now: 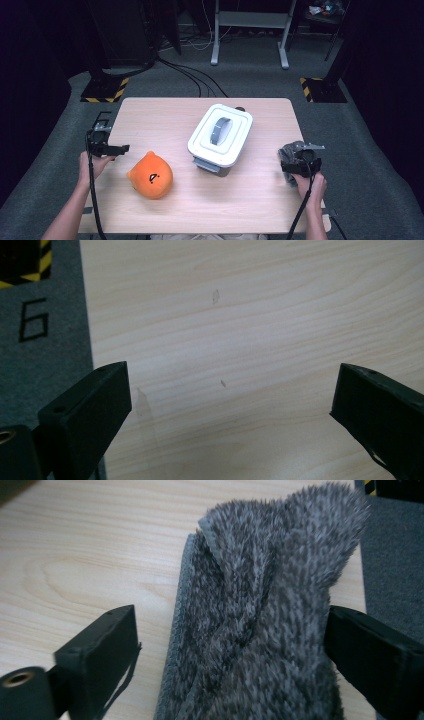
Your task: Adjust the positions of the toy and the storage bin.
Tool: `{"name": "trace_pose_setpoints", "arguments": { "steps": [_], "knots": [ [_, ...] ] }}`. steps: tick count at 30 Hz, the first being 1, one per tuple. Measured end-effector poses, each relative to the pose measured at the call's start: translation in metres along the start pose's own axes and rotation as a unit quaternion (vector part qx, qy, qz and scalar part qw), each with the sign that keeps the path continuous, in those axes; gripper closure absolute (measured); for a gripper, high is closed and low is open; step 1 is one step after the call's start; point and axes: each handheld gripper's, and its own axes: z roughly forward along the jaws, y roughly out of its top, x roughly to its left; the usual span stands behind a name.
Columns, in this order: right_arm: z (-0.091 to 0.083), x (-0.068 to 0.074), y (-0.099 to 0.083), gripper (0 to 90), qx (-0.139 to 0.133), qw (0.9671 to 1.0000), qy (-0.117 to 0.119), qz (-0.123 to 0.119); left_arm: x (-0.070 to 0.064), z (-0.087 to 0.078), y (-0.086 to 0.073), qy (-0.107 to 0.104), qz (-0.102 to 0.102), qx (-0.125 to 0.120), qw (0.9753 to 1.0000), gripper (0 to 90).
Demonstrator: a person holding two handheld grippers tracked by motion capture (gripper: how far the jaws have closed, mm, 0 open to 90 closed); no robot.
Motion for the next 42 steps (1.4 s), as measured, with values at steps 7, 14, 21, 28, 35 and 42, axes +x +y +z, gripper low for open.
{"name": "trace_pose_setpoints", "arguments": {
  "steps": [7, 14, 21, 28, 35, 42],
  "knots": [
    [0.011, 0.000, -0.005, 23.0, 0.014, 0.9998, -0.015, -0.003, -0.001, 0.021, -0.014, 0.002, -0.005, 0.014, 0.9999, 2.0],
    [0.012, -0.002, -0.008, 44.3, 0.011, 0.9993, -0.036, -0.006, -0.004, 0.036, -0.024, -0.006, -0.004, 0.023, 0.9997, 2.4],
    [0.010, -0.006, -0.010, 59.2, 0.004, 0.9992, -0.040, 0.004, -0.013, 0.042, -0.028, 0.011, 0.014, 0.006, 0.9998, 2.7],
    [0.005, -0.012, -0.012, 65.5, -0.008, 0.9993, -0.028, 0.023, -0.015, 0.043, -0.032, 0.019, 0.016, -0.009, 0.9997, 2.6],
    [-0.012, -0.012, -0.016, 66.0, -0.020, 0.9993, -0.027, 0.019, -0.016, 0.043, -0.037, 0.019, 0.014, -0.032, 0.9992, 2.5],
    [-0.045, -0.003, -0.023, 65.9, -0.033, 0.9991, -0.026, -0.002, -0.015, 0.042, -0.038, 0.023, 0.017, -0.031, 0.9991, 2.5]
  ]
}}
